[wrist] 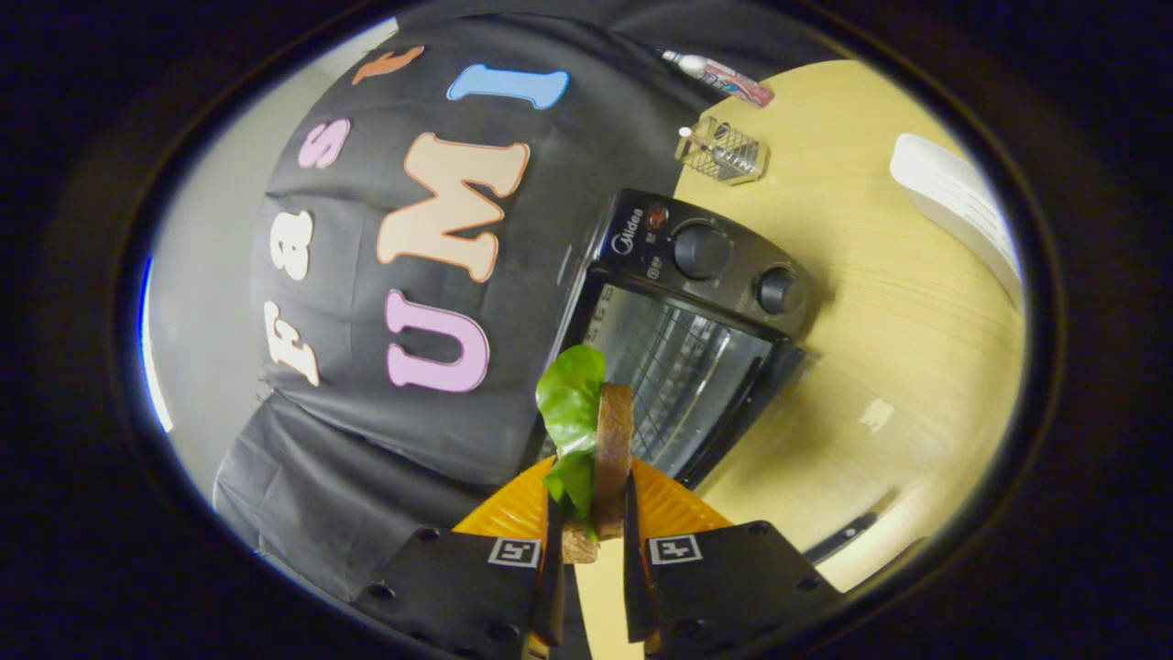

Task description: Open the toaster oven, put the food inside, and close the toaster oven door.

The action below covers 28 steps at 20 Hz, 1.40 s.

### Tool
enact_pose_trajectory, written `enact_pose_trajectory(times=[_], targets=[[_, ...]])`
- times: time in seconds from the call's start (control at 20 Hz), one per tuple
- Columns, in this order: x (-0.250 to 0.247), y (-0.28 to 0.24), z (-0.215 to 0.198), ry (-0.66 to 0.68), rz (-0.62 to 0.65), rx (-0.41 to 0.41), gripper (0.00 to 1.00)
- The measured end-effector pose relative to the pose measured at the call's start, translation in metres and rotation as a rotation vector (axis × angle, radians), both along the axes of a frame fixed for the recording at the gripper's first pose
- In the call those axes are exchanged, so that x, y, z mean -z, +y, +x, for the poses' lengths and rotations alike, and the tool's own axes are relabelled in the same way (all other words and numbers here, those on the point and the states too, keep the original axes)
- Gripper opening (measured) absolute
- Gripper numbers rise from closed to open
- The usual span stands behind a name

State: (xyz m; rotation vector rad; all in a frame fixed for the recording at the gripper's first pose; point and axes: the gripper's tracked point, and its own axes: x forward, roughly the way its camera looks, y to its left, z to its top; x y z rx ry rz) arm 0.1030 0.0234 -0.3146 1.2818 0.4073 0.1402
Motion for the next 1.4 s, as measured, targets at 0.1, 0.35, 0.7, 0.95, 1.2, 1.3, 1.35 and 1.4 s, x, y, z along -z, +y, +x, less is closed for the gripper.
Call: enact_pose_trajectory(times=[0.1,0.35,0.7,0.95,1.2,1.3,1.35,1.4], targets=[[0.011,0.003,0.015,0.025,-0.019,0.002,0.28],[0.024,0.015,0.063,-0.01,-0.059,-0.013,0.29],[0.036,0.009,0.086,-0.062,-0.345,-0.037,0.52],[0.044,-0.013,0.081,-0.063,-0.564,-0.02,0.82],[0.027,-0.047,0.044,-0.077,-0.712,0.059,1.0],[0.017,-0.045,0.023,-0.1,-0.725,0.054,1.0],[0.013,-0.045,0.011,-0.107,-0.743,0.054,1.0],[0.01,-0.045,-0.002,-0.112,-0.77,0.053,1.0]])
